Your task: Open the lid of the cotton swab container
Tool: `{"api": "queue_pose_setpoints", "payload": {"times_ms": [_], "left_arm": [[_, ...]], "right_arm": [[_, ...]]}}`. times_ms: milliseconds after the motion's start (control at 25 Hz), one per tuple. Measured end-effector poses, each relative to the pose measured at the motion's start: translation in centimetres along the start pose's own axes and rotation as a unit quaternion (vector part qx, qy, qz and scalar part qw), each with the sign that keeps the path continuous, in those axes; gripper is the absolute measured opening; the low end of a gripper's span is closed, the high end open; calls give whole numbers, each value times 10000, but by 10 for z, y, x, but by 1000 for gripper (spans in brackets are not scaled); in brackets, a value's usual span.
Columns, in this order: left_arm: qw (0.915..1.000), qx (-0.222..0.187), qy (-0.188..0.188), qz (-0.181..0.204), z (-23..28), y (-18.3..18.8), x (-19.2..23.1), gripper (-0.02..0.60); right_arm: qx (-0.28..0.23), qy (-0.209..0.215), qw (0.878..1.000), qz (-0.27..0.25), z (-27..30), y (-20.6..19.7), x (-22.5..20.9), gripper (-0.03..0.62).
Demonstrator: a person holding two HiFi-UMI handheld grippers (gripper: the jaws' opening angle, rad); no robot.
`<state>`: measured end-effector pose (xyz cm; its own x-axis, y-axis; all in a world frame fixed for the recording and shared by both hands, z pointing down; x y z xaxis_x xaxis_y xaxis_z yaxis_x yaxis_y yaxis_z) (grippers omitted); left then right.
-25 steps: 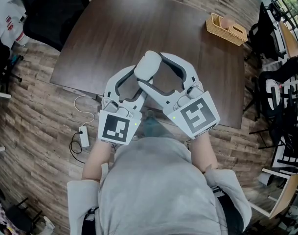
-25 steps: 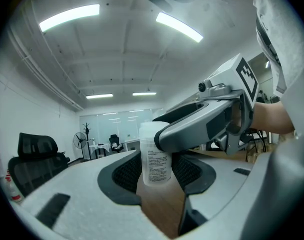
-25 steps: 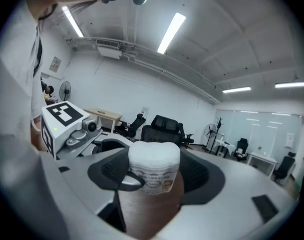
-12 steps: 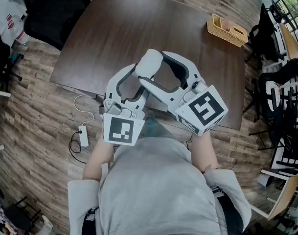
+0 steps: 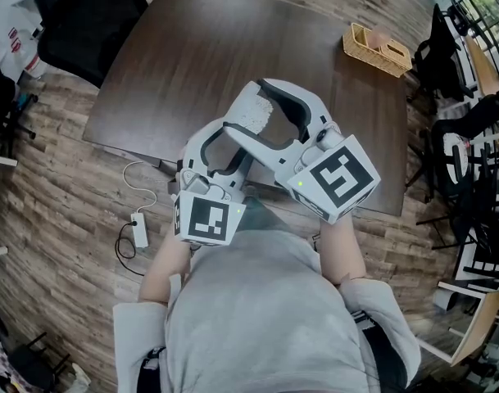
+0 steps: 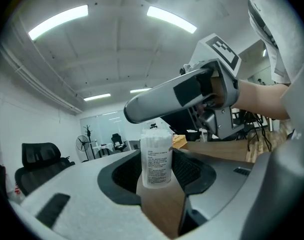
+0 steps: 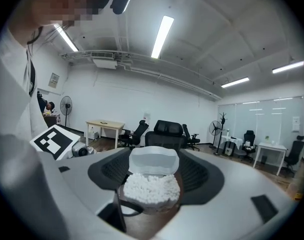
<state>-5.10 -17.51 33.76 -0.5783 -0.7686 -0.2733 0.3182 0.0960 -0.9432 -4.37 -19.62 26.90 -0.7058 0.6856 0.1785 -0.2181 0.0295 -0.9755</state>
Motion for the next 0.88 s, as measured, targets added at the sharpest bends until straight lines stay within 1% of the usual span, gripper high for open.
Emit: {"api": "queue_pose_setpoints", "payload": {"times_ms": [160,320,440,560,680,880], "left_arm": [[9998,34,-122,132,2,4,-10,186],[9999,-22,-146,-20,-3,1,-10,187],[9996,-119,-157,-208,-8,1,-6,187],[9979,-336,-175,-526,-15,5,-1,187],[9957,-446,-177,-798,-22,4,3,187],[9934,-575,3,-990,-33,9,13,187]], "right_arm": [[164,-3,9996,-249,7,-1,4,282],[105,0,9999,-130,7,0,6,282],[-17,88,10000,-17,6,4,8,282],[-139,122,9998,109,3,8,13,282],[-267,142,9992,247,-3,13,16,282],[-380,-39,9986,361,-14,16,11,282]]}}
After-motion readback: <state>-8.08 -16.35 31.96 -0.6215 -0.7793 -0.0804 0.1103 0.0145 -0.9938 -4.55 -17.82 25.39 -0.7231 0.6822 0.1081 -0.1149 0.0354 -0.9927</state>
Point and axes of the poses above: the fingertips, and each gripper's own axes: z forward along the fingers, x to its left, y out of its top, the point moved 2 cm from there along -z, backward along the fingers, and after that the axes turned 13 degrees about -y, right-handed, at the moved point
